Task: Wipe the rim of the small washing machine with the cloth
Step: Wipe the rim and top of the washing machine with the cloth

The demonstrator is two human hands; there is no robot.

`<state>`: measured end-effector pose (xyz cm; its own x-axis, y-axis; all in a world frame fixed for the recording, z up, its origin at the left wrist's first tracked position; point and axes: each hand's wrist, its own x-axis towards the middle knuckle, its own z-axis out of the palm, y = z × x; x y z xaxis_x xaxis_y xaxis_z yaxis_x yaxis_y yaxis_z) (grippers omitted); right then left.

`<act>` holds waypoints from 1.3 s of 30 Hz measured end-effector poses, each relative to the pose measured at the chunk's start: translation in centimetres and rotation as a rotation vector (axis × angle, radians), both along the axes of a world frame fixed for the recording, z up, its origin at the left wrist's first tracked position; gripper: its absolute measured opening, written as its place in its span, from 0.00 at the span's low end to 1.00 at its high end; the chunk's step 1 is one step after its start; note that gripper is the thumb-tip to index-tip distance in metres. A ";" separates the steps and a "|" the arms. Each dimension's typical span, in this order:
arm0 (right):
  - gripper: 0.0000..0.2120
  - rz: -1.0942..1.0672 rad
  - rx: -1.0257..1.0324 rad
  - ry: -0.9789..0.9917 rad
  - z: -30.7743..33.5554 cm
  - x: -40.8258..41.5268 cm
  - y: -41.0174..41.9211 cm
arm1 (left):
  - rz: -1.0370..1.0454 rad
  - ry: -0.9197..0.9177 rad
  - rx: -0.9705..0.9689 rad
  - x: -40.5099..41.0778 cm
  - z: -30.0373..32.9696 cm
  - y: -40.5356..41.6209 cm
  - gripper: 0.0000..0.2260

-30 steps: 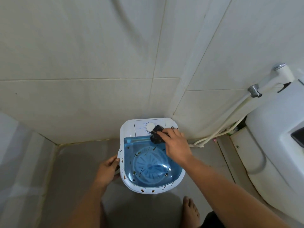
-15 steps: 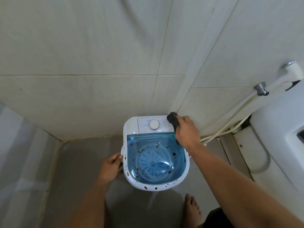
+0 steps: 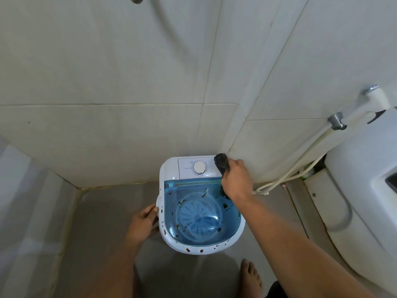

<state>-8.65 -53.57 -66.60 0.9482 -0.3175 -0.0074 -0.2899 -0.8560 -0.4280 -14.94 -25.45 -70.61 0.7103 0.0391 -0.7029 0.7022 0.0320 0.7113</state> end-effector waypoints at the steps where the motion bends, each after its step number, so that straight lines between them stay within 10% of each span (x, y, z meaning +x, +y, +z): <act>1: 0.16 0.049 -0.005 0.006 -0.1 -0.4 1.1 | 0.005 0.003 0.001 0.0 -0.1 0.0 0.11; 7: 0.17 0.261 -0.057 0.090 -0.3 -0.4 -0.2 | -0.013 0.001 0.007 0.1 -0.6 -0.1 0.11; 26: 0.13 -0.204 0.103 0.178 0.1 2.3 -7.1 | -0.032 0.009 -0.017 0.2 0.4 0.1 0.09; 39: 0.20 0.136 0.145 0.114 0.3 1.7 -6.6 | -0.026 0.029 0.005 0.2 -0.3 0.2 0.10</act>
<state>-6.91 -60.19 -66.28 0.9727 -0.1745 -0.1531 -0.2295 -0.8225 -0.5203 -14.74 -25.22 -70.86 0.6907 0.0244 -0.7228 0.7228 0.0100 0.6910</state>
